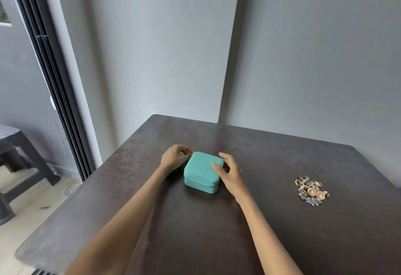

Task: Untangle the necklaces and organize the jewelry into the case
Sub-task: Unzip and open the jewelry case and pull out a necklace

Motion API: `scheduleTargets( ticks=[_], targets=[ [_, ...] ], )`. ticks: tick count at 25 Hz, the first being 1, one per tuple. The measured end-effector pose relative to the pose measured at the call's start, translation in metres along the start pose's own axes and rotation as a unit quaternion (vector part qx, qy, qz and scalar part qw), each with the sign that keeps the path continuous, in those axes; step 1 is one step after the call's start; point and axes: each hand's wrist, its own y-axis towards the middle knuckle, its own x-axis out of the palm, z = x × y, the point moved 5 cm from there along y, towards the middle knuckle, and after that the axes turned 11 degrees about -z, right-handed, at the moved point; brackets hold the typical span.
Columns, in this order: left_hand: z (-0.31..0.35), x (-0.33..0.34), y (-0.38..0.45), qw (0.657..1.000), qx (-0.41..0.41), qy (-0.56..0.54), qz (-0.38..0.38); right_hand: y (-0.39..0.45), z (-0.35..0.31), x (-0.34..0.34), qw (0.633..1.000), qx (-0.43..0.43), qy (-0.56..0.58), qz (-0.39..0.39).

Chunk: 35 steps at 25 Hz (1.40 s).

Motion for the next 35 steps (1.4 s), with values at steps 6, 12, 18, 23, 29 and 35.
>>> scheduleTargets(
  ticks=[6, 12, 18, 23, 29, 35],
  targets=[
    [-0.011, -0.006, -0.028, 0.896, 0.090, -0.435, -0.008, -0.006, -0.009, -0.002, 0.993, -0.004, -0.047, 0.105],
    [-0.004, 0.004, -0.066, 0.892, 0.123, -0.335, -0.277, -0.020, -0.013, 0.001, 0.997, 0.031, -0.045, 0.062],
    [0.010, -0.004, -0.066, 0.959, 0.127, -0.091, -0.236, -0.019, -0.011, 0.004, 0.999, 0.044, -0.012, -0.015],
    [0.015, -0.031, -0.068, 0.956, 0.125, -0.143, -0.224, -0.024, -0.014, 0.008, 0.997, 0.044, -0.007, -0.068],
    [0.028, -0.049, -0.038, 0.993, 0.041, 0.019, -0.108, -0.027, -0.018, 0.013, 0.991, 0.045, -0.087, -0.089],
    [0.030, -0.038, -0.014, 0.996, -0.043, -0.074, -0.036, -0.027, -0.018, 0.013, 0.992, 0.036, -0.087, -0.081]
  ],
)
